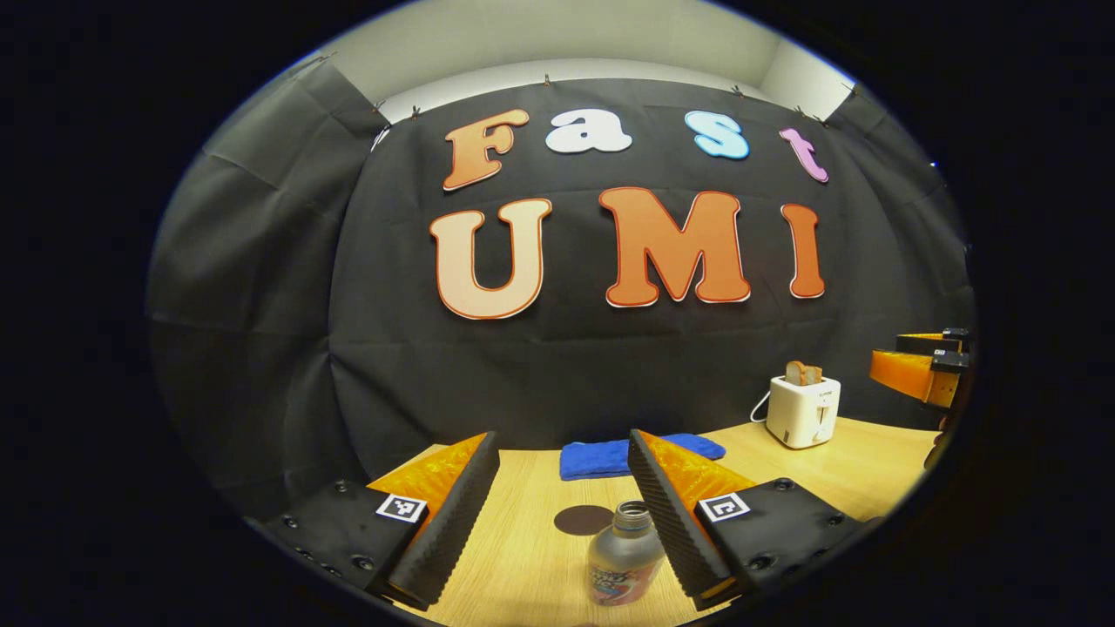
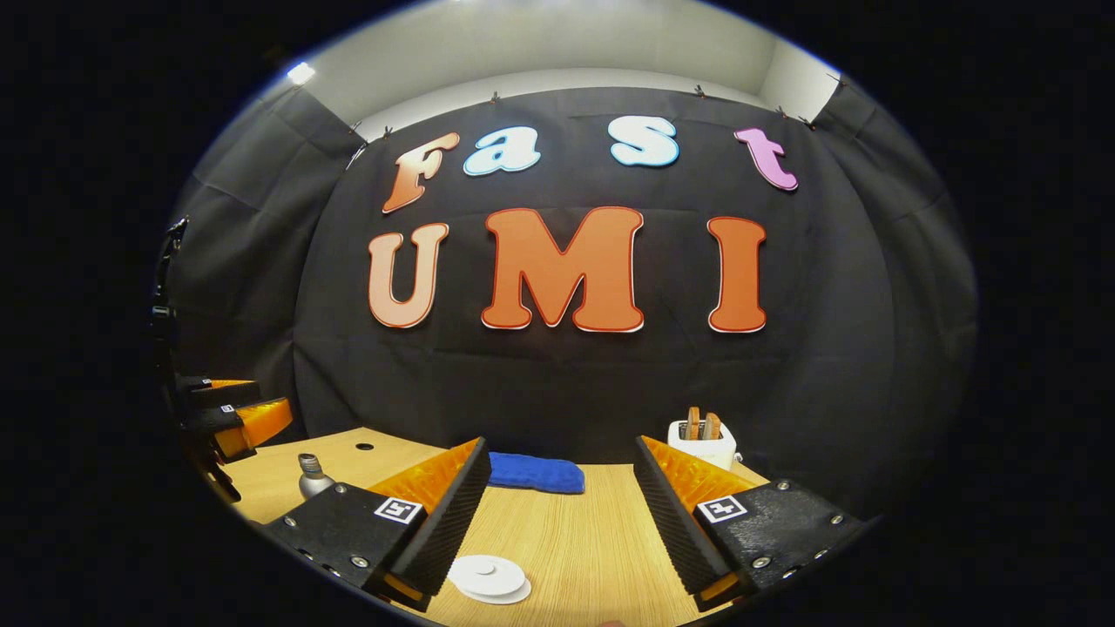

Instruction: Open the teacup lid with one hand, grasp the water bottle and pour water into the teacup with the other hand; after pouring, place the water bottle on the coaster and then close the teacup lid.

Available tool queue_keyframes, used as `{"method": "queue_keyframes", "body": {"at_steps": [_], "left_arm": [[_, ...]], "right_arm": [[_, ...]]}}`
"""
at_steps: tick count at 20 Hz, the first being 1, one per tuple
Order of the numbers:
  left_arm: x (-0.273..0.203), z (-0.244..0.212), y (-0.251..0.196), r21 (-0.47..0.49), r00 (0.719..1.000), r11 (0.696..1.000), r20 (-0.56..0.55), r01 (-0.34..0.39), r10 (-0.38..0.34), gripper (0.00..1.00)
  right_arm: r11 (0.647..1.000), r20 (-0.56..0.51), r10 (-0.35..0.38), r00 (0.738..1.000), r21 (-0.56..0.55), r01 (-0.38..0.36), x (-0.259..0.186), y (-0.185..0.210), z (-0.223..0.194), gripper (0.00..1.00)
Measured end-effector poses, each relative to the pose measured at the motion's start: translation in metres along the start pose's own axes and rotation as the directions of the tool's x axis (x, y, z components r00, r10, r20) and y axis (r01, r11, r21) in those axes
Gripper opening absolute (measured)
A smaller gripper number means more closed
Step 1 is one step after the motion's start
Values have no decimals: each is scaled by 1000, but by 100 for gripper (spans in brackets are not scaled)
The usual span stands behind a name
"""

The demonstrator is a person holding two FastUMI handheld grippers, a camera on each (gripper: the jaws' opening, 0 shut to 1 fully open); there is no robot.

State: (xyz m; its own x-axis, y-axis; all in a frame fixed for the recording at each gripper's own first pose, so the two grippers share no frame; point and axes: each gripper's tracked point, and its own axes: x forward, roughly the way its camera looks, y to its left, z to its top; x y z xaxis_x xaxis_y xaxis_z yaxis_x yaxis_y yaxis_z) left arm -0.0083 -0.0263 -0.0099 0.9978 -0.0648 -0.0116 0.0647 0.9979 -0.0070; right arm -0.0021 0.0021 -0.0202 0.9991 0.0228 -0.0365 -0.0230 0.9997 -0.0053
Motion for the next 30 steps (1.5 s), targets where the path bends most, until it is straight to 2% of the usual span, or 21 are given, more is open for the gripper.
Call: {"method": "queue_keyframes", "body": {"at_steps": [5,10,11,12,14,15,20,22,25,30], "left_arm": [[-1,-28,-15,21,999,999,-42,29,-28,99],[3,-54,-30,-16,994,998,-93,64,-65,94],[4,-58,-31,-16,993,998,-101,64,-66,100],[4,-64,-32,-15,991,998,-112,67,-68,98],[6,-76,-34,-11,989,998,-134,67,-68,94],[6,-83,-35,-9,987,998,-146,68,-69,98],[6,-106,-44,-16,977,996,-193,85,-87,98],[5,-114,-47,-26,973,995,-209,93,-96,98],[5,-130,-53,-33,964,994,-244,103,-108,98],[1,-153,-55,-51,949,993,-291,106,-117,99]], "right_arm": [[999,-57,31,998,25,-30,2,9,-26,99],[997,-91,68,994,36,-65,4,20,-45,99],[997,-102,71,992,32,-68,5,22,-51,99],[997,-115,77,990,30,-74,6,24,-57,99],[995,-144,98,985,34,-94,6,31,-72,99],[994,-161,111,981,39,-106,6,35,-79,99],[987,-259,160,952,25,-159,6,55,-122,98],[984,-292,173,941,2,-180,7,62,-137,96],[981,-328,179,927,-17,-196,7,69,-156,82],[977,-380,181,907,-39,-211,10,77,-179,71]]}}
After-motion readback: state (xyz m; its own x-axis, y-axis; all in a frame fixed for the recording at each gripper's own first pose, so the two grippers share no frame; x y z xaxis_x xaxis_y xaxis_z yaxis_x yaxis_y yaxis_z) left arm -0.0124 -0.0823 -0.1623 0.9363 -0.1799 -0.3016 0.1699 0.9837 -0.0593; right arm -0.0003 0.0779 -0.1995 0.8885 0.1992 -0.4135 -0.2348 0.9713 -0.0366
